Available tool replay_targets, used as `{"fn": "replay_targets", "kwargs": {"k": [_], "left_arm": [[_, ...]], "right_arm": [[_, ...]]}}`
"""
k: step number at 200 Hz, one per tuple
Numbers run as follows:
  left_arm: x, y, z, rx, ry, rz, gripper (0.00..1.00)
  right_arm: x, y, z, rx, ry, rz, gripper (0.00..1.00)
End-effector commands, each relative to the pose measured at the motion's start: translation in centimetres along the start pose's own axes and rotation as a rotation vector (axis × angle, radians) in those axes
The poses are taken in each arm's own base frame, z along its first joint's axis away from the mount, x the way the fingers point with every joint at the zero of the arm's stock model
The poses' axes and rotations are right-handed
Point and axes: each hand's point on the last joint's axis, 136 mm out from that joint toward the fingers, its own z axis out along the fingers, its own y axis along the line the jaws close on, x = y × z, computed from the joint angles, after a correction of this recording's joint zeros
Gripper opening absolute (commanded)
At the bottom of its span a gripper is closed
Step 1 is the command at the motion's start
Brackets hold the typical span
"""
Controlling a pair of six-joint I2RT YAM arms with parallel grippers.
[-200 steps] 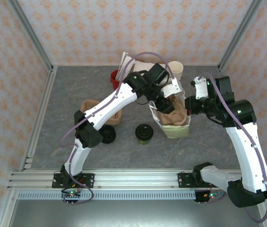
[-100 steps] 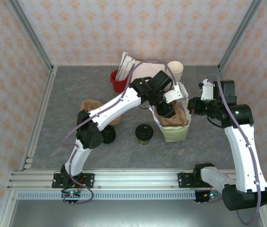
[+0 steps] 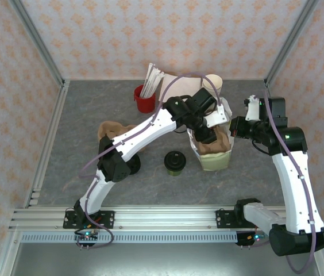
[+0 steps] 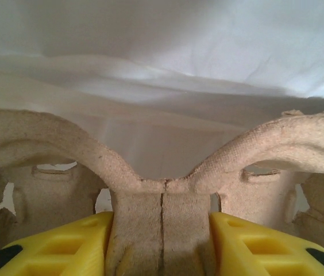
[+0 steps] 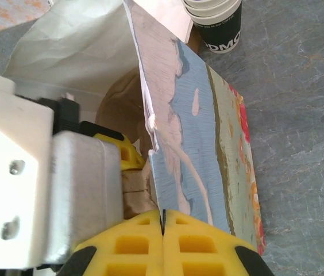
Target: Pack the takeout coffee
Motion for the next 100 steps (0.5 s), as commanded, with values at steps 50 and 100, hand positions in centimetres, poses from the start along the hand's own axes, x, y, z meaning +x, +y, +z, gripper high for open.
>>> {"fn": "replay_targets", "kwargs": {"k": [50,100], "left_arm": [[2.4,-0.1,1.8,-0.053,0.146,0.083,0.45],[2.8,-0.5,3.0,-0.031,0.162,0.100,0.45]], "right_arm": [[-0.9,0.2,0.5,-0.021,-0.030,0.013,0.00],[-1.0,-0.1,0.7,-0.006,-0.034,0.027,0.00]]}}
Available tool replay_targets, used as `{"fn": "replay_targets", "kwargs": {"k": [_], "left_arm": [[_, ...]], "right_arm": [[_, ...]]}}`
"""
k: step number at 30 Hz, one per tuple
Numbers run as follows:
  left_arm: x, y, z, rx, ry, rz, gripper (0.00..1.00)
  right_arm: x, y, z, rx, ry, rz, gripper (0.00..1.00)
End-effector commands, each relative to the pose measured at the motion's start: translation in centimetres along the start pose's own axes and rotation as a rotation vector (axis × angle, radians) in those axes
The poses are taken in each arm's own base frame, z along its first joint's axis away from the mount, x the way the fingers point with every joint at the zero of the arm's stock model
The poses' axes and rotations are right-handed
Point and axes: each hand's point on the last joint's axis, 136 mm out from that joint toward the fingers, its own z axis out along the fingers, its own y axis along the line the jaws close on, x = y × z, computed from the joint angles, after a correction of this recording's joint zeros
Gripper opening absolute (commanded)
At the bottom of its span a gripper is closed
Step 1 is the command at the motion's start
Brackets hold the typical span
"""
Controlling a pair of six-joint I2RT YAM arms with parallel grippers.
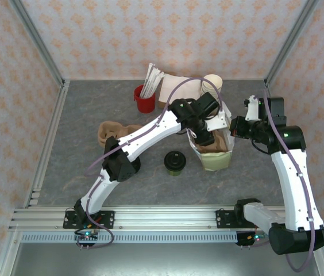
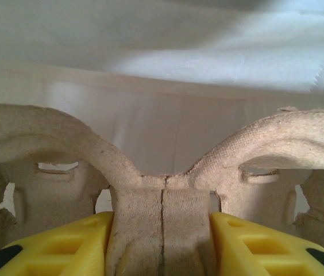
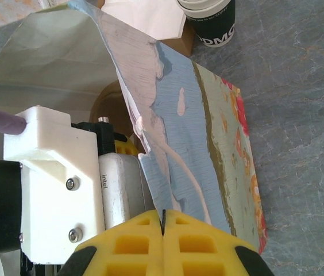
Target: Pack the takeout coffee
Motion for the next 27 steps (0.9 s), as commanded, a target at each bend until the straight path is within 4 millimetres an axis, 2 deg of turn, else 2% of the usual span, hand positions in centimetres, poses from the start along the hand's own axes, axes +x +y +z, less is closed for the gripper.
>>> {"fn": "replay_targets", "kwargs": {"k": [1,12,18,27], "left_arm": [[0.9,-1.3,1.4,0.017,0.062,0.056,0.45],[0.4,-2.6,3.1,0.068,0.055,0.123,0.45],[-0.6,-3.2,3.3,0.090,0.022,0.120,0.46],[-0.4,-3.6,4.7,0.116,0.028,0.113,0.46]], "right_arm": [[-1.2,0.3,0.0,-0.014,-0.053,0.003,0.00],[-0.5,-1.9,0.3,0.100,-0.041,-0.001,0.00],[-0.4,-2.0,0.4,0.100,-0.045,0.006,0.00],[-0.3,-2.3,0.4,0.114,-0.053,0.012,0.00]]}}
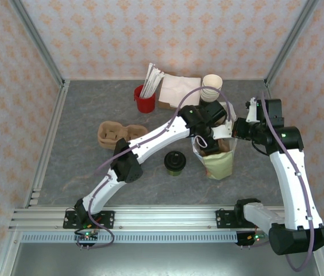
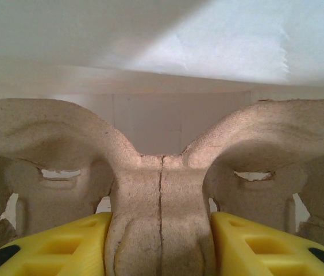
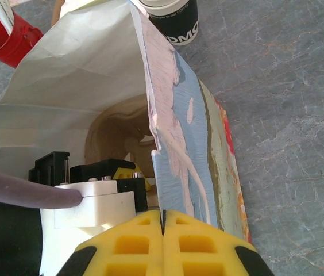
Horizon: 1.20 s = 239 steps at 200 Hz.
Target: Pack the takeout coffee
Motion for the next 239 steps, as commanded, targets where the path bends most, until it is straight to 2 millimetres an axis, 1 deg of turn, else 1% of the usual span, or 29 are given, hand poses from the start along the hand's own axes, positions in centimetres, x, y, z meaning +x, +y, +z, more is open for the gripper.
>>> {"fn": "replay_targets", "kwargs": {"k": [1,33,59,91,115,195,239], "left_arm": [[-0.2,-1.2,1.2,0.050,0.003,0.018,0.46],[-0.2,-1.5,1.7,0.068,0.000,0.007,0.46],[-0.1,-1.4,2.3,0.065,0.006,-0.003,0.49],[-0.7,-1.3,1.9,0.065,-0.020,-0.010,0.50],[-0.9,-1.2,2.1,0.064,-0.030,-0.010,0.50],[-0.2,-1.2,4.4,0.082,-0.012,-0.031,0.50],[0.3,-1.1,5.2,0.086,0.005,-0.034,0.52]], "right_arm": [[-0.8,-0.1,-0.3,0.004,-0.050,0.004,0.00],[-0.7,0.0,-0.3,0.003,-0.047,0.005,0.00],[-0.6,0.0,-0.4,0.000,-0.045,0.004,0.00],[-0.6,0.0,-0.4,0.002,-0.046,0.005,0.00],[-0.6,-0.1,-0.3,0.005,-0.044,0.006,0.00],[-0.4,-0.1,-0.3,0.004,-0.044,0.011,0.00],[-0.3,-0.2,-0.2,0.006,-0.040,0.011,0.00]]}}
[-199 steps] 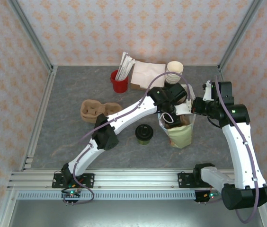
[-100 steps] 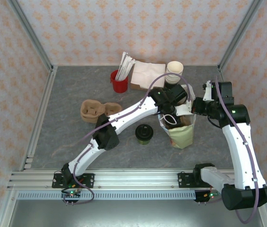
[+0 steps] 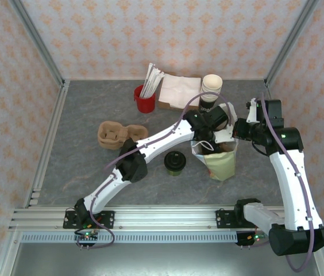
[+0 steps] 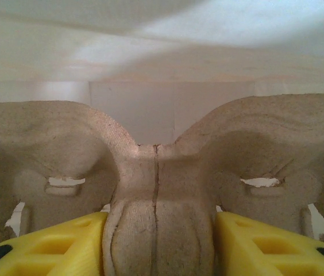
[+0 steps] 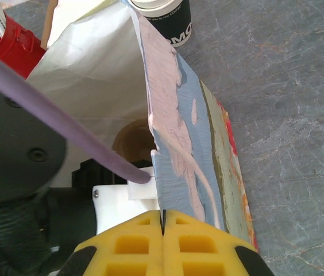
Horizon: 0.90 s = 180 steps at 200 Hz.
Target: Pack the takeout coffee
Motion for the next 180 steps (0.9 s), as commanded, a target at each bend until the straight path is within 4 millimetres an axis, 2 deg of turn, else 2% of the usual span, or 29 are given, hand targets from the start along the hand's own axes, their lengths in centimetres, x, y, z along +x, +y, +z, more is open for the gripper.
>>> {"fn": "replay_targets", "kwargs": {"k": [1,52,119,143,180], "left_arm": [[-0.4,-0.7,0.9,0.021,-0.009,0.009,0.52],[-0.9,-0.7,0.8,0.022,-0.030,0.004,0.53],[-0.3,-0.5,2.4,0.026,-0.011,-0.010,0.54],[-1.0,-0.4,1.3,0.013,-0.032,-0.015,0.60],[-2.9,-0.4,-3.0,-0.022,-0.099,-0.024,0.71]], "right_arm": [[-0.3,0.2,-0.2,-0.014,-0.031,0.008,0.00],[-0.4,0.2,-0.3,-0.013,-0.034,0.010,0.00],[-0.3,0.2,-0.3,-0.012,-0.032,0.012,0.00],[-0.3,0.1,-0.3,-0.010,-0.032,0.012,0.00],[-0.4,-0.1,-0.3,0.001,-0.039,0.016,0.00]]}}
